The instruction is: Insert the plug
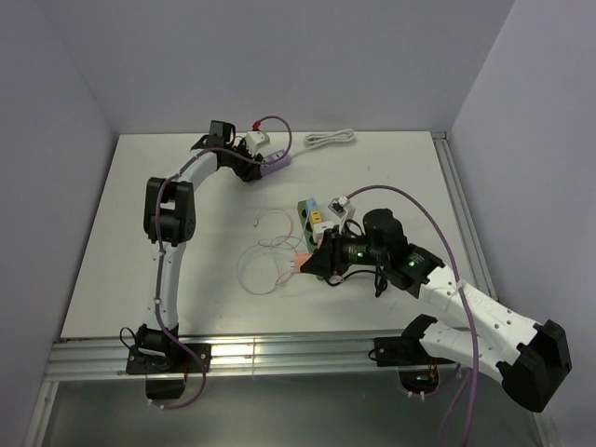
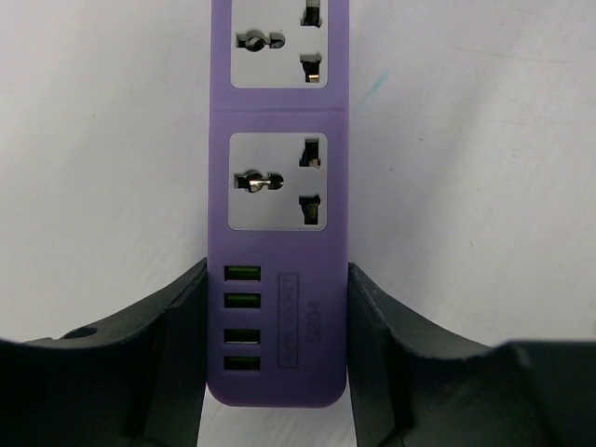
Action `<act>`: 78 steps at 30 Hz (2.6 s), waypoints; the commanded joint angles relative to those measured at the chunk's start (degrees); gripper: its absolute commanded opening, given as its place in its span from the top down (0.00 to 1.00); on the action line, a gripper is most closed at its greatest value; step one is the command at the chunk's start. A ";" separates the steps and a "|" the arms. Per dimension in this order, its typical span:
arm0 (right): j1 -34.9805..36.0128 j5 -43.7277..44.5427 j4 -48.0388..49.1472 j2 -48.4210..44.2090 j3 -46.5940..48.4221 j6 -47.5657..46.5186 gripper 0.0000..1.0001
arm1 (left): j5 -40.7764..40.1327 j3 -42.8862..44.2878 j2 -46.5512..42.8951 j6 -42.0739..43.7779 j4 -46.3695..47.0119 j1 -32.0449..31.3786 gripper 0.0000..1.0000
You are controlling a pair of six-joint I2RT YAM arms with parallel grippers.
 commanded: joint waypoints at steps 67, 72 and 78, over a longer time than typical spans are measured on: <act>2.50 10.82 -15.47 32.38 34.04 -5.36 1.00 | -71.92 -72.02 -108.07 -87.75 -16.51 -30.99 0.01; 8.73 20.39 -24.69 43.28 48.45 -6.67 1.00 | -80.09 -64.39 -109.40 -89.50 -23.88 -30.99 0.00; 13.13 21.54 -37.17 59.18 67.95 -6.93 1.00 | -84.21 -58.31 -109.57 -101.41 -34.95 -30.99 0.00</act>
